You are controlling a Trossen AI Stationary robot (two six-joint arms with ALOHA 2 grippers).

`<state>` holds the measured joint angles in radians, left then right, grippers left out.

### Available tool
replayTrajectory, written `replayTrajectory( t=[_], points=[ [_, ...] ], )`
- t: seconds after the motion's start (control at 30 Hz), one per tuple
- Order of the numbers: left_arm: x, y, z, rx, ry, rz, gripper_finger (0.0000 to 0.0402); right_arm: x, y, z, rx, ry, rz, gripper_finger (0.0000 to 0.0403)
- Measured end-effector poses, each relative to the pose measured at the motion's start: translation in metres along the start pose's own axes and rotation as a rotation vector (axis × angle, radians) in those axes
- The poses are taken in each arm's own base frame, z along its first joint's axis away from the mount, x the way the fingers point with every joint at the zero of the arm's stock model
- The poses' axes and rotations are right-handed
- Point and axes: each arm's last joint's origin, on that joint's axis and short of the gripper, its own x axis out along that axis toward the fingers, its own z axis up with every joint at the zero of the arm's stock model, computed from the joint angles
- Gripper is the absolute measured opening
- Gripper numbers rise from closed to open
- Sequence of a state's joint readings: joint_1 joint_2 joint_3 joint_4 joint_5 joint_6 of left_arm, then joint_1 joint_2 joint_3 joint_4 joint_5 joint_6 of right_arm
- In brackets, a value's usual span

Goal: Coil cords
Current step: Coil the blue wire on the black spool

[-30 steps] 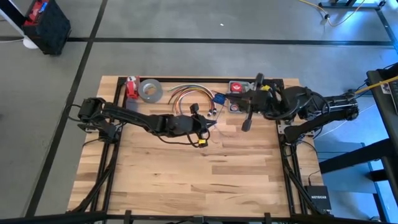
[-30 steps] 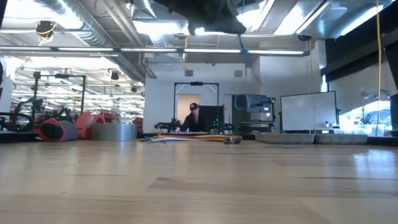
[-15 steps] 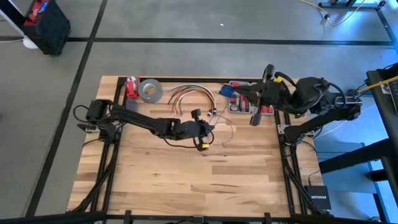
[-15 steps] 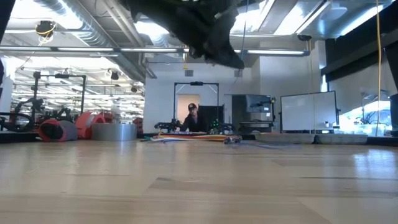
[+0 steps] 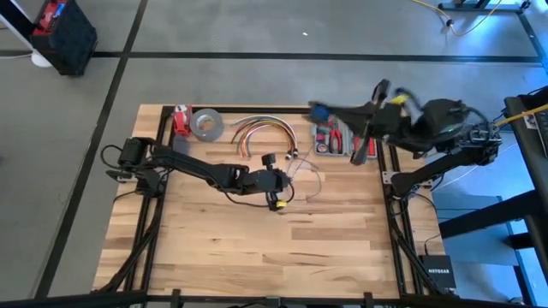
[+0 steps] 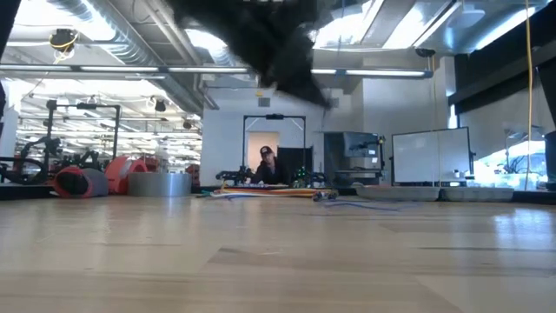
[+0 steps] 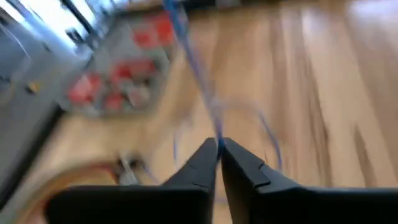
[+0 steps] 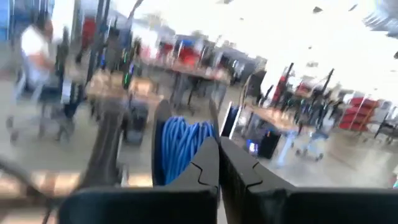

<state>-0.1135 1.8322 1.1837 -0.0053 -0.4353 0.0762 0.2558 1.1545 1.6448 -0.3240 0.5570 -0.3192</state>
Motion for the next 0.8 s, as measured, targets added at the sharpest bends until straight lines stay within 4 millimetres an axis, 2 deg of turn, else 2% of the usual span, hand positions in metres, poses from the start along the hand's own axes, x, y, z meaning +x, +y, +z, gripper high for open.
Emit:
replayTrajectory(
  t=[0.13, 0.23, 0.33, 0.4, 0.53, 0.7, 0.8],
  points=[
    [0.000, -0.007, -0.010, 0.018, 0.071, -0.023, 0.0077, -0.001, -0.001, 0.002, 0.010, -0.013, -0.004, 0.0001],
    [-0.013, -0.005, 0.003, 0.021, 0.061, -0.019, 0.0115, 0.002, 0.002, -0.003, -0.011, 0.024, 0.008, 0.0001],
    [-0.023, -0.007, -0.003, 0.067, 0.171, -0.036, 0.0138, 0.004, 0.005, -0.007, -0.026, 0.049, 0.015, 0.0001],
    [-0.036, -0.007, 0.002, 0.073, 0.180, -0.050, 0.0146, 0.002, 0.003, -0.005, -0.020, 0.040, 0.012, 0.0001],
    [-0.077, 0.005, 0.036, 0.010, 0.001, -0.054, 0.0150, 0.004, 0.005, -0.009, -0.038, 0.076, 0.021, 0.0001],
    [-0.095, 0.011, 0.050, 0.018, -0.154, -0.054, 0.0150, 0.014, 0.016, -0.023, -0.079, 0.174, 0.021, 0.0001],
    [-0.096, 0.017, 0.057, 0.005, -0.278, -0.025, 0.0150, 0.017, 0.021, -0.034, -0.106, 0.220, 0.010, 0.0001]
  ],
)
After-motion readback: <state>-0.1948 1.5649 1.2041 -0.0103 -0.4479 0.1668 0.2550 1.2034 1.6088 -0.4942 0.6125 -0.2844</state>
